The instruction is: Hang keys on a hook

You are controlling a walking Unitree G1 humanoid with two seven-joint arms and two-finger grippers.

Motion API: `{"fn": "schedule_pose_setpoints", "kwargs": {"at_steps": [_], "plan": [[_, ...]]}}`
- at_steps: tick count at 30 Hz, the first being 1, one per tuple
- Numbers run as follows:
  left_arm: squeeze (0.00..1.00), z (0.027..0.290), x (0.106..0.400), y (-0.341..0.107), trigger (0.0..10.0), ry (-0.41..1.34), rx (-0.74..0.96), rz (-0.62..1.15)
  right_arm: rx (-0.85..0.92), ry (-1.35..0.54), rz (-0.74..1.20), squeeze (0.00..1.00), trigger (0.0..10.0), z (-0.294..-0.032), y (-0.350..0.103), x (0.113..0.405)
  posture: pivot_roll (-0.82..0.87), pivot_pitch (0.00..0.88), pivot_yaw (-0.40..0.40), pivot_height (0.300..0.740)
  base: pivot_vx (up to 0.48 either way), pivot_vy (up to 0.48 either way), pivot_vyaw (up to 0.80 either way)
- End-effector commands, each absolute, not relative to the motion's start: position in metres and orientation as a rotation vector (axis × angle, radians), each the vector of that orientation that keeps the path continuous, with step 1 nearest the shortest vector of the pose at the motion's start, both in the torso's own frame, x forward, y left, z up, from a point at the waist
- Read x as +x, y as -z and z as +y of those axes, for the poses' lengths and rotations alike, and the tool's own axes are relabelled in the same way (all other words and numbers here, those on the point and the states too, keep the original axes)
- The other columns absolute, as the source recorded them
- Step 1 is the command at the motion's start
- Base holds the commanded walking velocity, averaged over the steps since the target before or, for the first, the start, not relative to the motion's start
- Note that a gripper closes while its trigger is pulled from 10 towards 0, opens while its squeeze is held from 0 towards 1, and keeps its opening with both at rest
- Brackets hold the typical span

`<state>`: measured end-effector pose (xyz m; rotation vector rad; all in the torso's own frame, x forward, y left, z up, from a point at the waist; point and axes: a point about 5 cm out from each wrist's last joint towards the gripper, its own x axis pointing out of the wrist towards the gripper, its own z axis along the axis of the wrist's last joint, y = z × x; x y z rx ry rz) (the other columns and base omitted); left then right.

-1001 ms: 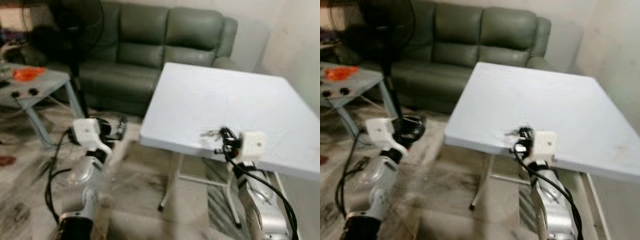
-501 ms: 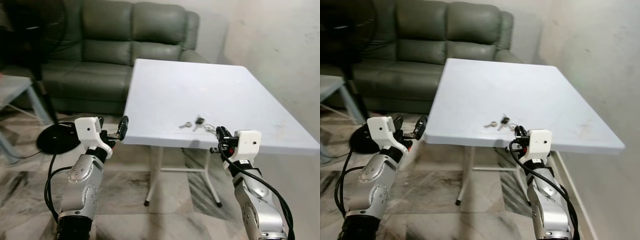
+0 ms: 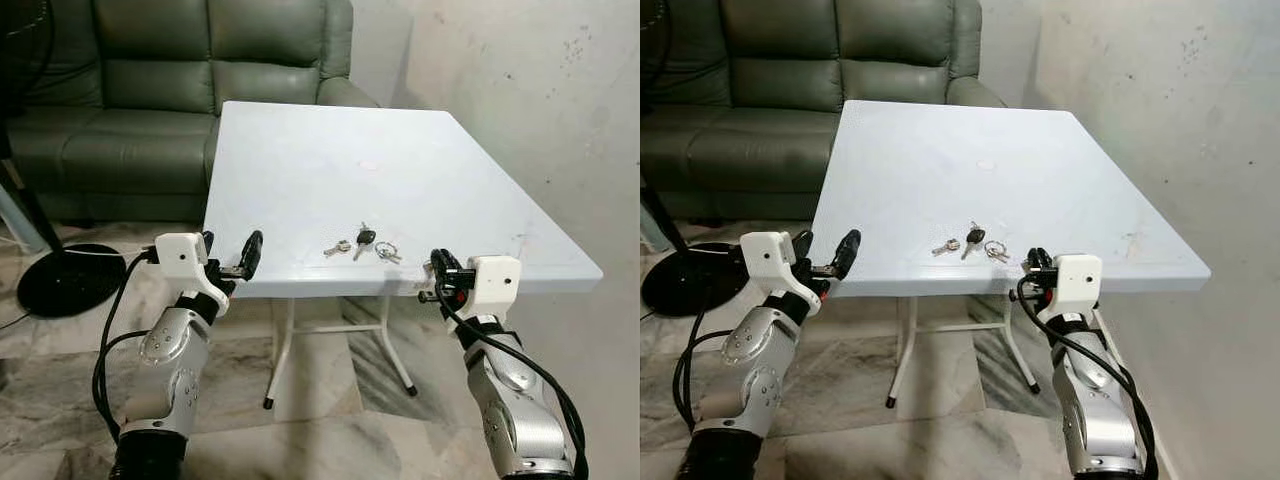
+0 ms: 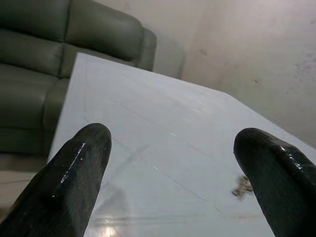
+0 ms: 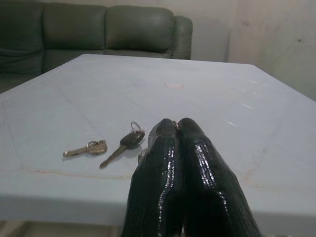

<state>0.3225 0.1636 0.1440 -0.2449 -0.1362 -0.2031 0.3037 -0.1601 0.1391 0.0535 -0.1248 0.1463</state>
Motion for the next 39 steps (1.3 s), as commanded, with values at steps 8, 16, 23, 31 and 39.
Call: {"fn": "schedule_pose_setpoints", "kwargs": {"at_steps": [8, 16, 23, 31, 39], "plan": [[0.00, 0.1599, 0.3243, -0.1492, 10.0, 0.179, -0.259, -0.157, 0.045, -0.137, -0.109, 0.00, 10.0, -0.1663, -0.1376, 0.3043, 0.02, 0.000, -0.079, 0.740, 0.000, -0.059, -0.74], [0.00, 0.1594, 0.3229, -0.1461, 10.0, 0.174, -0.263, -0.148, 0.041, -0.150, -0.103, 0.00, 10.0, -0.1639, -0.1369, 0.3047, 0.02, 0.000, -0.090, 0.740, 0.000, 0.000, -0.74], [0.00, 0.1585, 0.3223, -0.1453, 10.0, 0.176, -0.257, -0.144, 0.037, -0.159, -0.101, 0.00, 10.0, -0.1634, -0.1369, 0.3050, 0.02, 0.000, -0.092, 0.740, 0.000, 0.000, -0.74], [0.00, 0.1575, 0.3226, -0.1451, 10.0, 0.182, -0.249, -0.139, 0.038, -0.164, -0.100, 0.00, 10.0, -0.1629, -0.1364, 0.3040, 0.02, 0.000, -0.092, 0.740, 0.000, -0.120, -0.73], [0.00, 0.1577, 0.3234, -0.1449, 10.0, 0.177, -0.254, -0.135, 0.038, -0.162, -0.100, 0.00, 10.0, -0.1626, -0.1363, 0.3043, 0.02, 0.000, -0.090, 0.740, 0.000, 0.000, -0.73]]}}
